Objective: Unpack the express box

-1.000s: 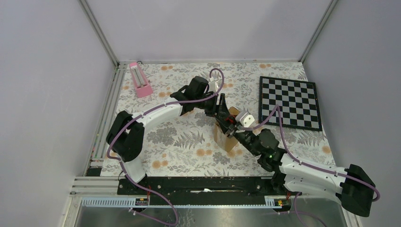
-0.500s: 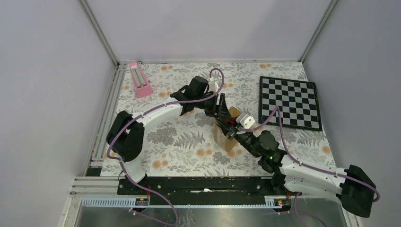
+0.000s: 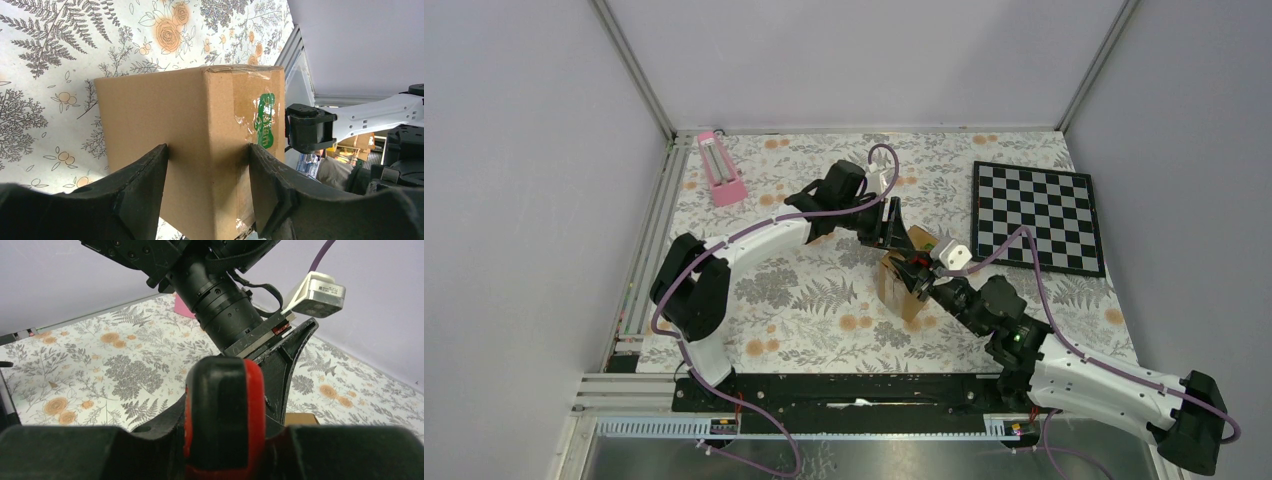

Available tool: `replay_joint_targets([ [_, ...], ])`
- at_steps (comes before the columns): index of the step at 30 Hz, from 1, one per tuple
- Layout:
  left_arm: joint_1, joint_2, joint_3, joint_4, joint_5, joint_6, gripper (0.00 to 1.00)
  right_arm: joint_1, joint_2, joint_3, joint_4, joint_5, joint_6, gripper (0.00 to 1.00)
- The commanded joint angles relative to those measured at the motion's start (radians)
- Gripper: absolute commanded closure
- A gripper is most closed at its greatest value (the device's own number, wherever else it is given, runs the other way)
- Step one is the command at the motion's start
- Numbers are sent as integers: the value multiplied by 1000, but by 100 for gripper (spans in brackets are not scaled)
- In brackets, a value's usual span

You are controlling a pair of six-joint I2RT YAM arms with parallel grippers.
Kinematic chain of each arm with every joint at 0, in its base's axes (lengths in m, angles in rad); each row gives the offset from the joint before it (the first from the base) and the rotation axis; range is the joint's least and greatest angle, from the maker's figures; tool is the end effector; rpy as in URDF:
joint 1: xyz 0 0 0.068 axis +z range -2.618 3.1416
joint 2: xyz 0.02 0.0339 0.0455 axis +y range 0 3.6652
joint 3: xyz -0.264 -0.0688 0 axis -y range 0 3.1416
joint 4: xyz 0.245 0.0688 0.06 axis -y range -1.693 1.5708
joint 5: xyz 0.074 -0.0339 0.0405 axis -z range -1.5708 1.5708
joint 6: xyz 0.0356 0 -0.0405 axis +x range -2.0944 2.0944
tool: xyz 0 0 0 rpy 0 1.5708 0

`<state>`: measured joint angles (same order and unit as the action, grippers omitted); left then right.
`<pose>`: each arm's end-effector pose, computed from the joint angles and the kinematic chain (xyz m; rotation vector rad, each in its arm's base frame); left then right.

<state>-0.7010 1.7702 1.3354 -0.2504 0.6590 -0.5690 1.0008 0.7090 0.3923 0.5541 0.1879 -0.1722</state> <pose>0.2907 -0.2739 0.2588 0.5585 2.4206 -1.3649 0.1011 0.1455 0.2917 -0.6129 1.2146 0.5745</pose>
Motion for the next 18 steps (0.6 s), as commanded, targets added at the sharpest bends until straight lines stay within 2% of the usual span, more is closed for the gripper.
replay_joint_targets([
  [1, 20, 85, -39, -167, -153, 101, 48, 4, -31, 69, -119, -28, 32, 100],
  [10, 23, 87, -39, -168, -157, 103, 48, 4, -56, 102, -210, -36, 66, 100],
  [13, 24, 85, -42, -168, -163, 101, 48, 4, -80, 118, -208, -9, 65, 100],
  [18, 54, 50, -70, -165, -206, 102, 54, 4, -119, 167, -165, 52, 40, 100],
])
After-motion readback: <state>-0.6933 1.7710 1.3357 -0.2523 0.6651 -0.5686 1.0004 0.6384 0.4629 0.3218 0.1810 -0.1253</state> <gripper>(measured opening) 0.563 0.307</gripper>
